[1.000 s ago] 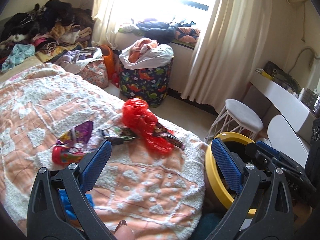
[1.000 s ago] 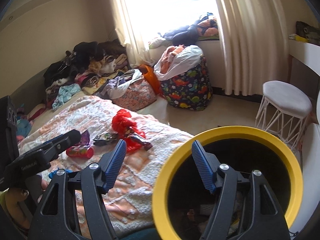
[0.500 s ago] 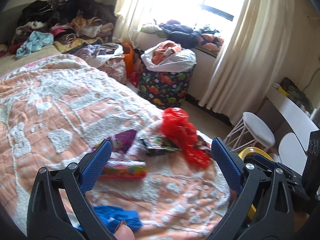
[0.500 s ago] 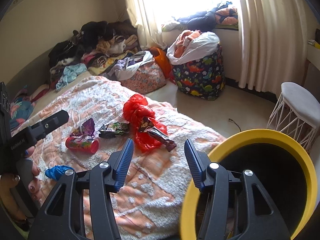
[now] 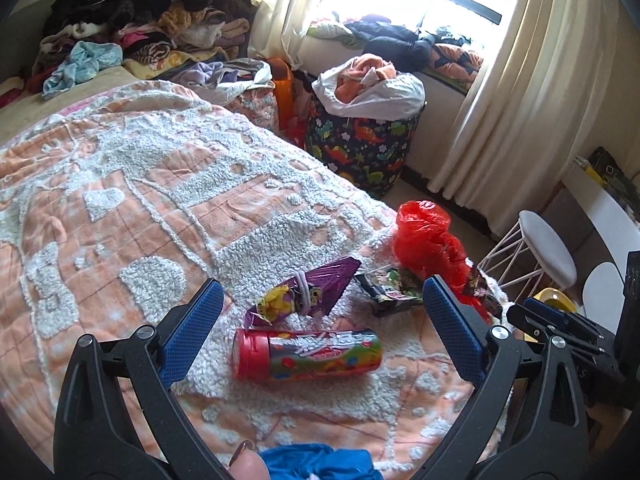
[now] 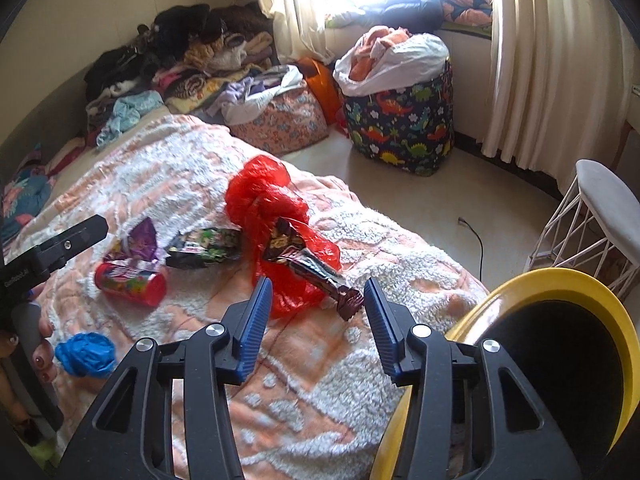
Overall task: Collect trash
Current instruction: 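Grasp the purple chip bag with the left gripper while the right gripper grasps the brown chocolate wrapper, then carry the chip bag and chocolate wrapper over the yellow bin with both grippers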
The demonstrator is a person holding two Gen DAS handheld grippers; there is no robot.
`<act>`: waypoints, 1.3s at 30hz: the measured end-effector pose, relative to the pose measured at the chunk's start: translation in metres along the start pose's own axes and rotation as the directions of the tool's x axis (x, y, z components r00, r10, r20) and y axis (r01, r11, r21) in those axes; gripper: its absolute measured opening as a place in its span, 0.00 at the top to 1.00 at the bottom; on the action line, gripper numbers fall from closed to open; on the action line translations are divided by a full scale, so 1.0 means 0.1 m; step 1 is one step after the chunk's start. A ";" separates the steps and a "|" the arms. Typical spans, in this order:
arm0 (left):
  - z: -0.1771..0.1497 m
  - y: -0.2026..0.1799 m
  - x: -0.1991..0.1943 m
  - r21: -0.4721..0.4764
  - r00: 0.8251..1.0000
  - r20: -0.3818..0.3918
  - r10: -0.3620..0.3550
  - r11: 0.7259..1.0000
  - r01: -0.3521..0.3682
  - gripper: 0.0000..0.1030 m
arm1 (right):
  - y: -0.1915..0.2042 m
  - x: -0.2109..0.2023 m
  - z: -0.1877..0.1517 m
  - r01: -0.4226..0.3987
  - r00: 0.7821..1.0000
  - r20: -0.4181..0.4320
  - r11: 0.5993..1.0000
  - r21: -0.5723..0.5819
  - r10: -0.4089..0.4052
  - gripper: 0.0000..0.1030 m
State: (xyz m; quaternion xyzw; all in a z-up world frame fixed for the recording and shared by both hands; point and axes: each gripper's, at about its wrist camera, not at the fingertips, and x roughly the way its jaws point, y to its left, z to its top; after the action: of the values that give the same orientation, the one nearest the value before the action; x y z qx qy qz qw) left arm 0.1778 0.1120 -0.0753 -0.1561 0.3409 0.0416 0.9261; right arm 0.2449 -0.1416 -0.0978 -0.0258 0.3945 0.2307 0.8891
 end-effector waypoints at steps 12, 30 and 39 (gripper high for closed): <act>0.04 0.11 0.41 0.022 0.992 -0.127 0.003 1.000 0.000 0.28 | 0.02 0.48 0.14 0.010 0.991 -0.130 0.998 -0.058 -0.017 0.68; -0.06 0.10 0.42 0.009 0.988 -0.154 -0.002 1.000 0.004 0.69 | 0.15 0.20 -0.20 -0.112 0.985 -0.129 0.993 0.043 0.117 0.85; -0.05 0.05 0.22 -0.031 0.993 -0.111 -0.039 0.999 0.035 0.72 | 0.25 0.02 -0.39 -0.144 0.979 -0.134 0.988 0.059 0.151 0.85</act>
State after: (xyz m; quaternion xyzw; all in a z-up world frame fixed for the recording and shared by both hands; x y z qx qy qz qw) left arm 0.1907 0.1143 -0.0944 -0.1778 0.3883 0.0205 0.9040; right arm 0.2081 -0.1274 -0.1224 0.0094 0.4614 0.2839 0.8405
